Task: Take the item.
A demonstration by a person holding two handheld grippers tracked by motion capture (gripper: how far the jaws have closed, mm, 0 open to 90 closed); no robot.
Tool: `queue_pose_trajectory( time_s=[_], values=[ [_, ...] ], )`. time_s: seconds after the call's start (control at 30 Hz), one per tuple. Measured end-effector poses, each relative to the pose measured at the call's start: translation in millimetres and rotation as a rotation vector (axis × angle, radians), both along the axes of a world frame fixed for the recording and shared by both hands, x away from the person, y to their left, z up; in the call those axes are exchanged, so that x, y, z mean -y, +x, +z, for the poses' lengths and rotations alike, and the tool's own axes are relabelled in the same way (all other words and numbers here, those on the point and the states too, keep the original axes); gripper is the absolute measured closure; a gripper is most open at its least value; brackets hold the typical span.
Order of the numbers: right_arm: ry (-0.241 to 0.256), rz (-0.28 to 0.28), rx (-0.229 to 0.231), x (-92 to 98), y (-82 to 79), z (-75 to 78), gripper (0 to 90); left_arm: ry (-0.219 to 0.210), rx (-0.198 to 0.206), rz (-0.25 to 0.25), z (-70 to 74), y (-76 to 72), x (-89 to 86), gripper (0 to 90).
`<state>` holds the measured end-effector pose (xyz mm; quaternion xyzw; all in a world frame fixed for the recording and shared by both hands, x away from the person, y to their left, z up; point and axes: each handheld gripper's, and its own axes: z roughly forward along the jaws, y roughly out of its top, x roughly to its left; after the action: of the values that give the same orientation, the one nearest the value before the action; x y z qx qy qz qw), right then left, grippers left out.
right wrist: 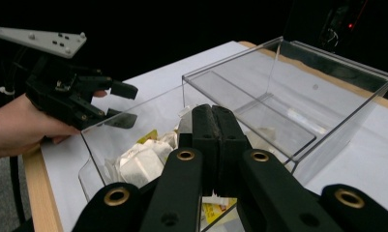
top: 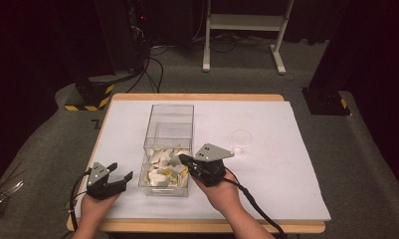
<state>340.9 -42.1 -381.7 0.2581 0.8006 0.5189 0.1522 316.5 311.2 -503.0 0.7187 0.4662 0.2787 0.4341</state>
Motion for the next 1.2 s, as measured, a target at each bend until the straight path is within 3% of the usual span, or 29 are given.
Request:
queue_pose_trajectory(
  time_s=[0.47, 1.2],
  values=[
    [0.085, -0.016, 0.065, 3.7, 0.5, 20.0, 89.1, 0.005, 0.005, -0.003, 0.0, -0.6, 0.1, 27.7],
    [0.166, -0.021, 0.143, 4.3, 0.0, 54.9, 89.1, -0.001, -0.003, -0.01, 0.0, 0.1, -0.4, 27.7]
  ],
)
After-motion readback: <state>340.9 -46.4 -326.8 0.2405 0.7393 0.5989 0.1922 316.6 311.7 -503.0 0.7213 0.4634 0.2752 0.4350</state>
